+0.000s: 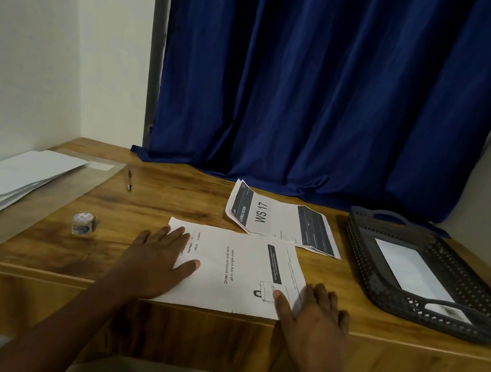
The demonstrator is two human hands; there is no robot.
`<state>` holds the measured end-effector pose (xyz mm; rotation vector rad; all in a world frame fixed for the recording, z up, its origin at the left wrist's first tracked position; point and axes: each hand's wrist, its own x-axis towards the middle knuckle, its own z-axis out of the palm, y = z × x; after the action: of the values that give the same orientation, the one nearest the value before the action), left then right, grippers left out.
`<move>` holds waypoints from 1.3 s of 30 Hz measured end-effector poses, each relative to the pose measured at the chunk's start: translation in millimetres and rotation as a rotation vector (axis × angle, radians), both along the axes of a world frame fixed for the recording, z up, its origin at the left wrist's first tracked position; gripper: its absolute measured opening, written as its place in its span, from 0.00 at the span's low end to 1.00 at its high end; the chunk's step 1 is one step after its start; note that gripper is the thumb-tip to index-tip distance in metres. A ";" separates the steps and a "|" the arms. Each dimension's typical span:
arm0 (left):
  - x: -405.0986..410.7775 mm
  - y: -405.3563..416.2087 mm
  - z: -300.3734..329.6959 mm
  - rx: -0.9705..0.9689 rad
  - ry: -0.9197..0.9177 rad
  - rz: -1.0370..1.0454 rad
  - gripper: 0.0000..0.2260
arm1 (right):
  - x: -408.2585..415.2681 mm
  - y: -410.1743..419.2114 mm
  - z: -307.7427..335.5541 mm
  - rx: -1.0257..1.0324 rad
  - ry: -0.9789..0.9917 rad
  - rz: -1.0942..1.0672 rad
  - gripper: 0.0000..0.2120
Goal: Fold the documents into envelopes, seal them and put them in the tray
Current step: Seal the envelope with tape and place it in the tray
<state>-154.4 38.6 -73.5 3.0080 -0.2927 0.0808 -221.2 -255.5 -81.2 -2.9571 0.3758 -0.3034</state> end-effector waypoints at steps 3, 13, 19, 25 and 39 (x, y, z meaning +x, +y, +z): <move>1.2 -0.4 -1.3 0.006 -0.004 0.001 0.46 | 0.1 0.7 -1.9 0.013 -0.040 0.012 0.38; -3.1 -1.7 -1.1 -0.002 -0.041 -0.008 0.36 | -2.9 11.3 4.3 0.258 -0.268 0.114 0.23; -5.5 -2.2 1.9 -0.017 -0.037 -0.011 0.50 | 7.8 26.7 38.7 0.803 -0.370 0.108 0.21; -3.2 -1.2 0.2 -0.017 -0.027 -0.008 0.46 | 23.4 10.3 52.1 1.011 -0.246 0.138 0.29; -5.1 5.7 7.2 -0.674 -0.078 0.059 0.43 | 25.3 85.6 81.0 1.272 -0.075 0.548 0.13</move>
<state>-159.5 44.3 -66.4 2.3459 -0.1420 0.2472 -195.9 -169.8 -0.2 -1.6780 -0.2166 -0.0451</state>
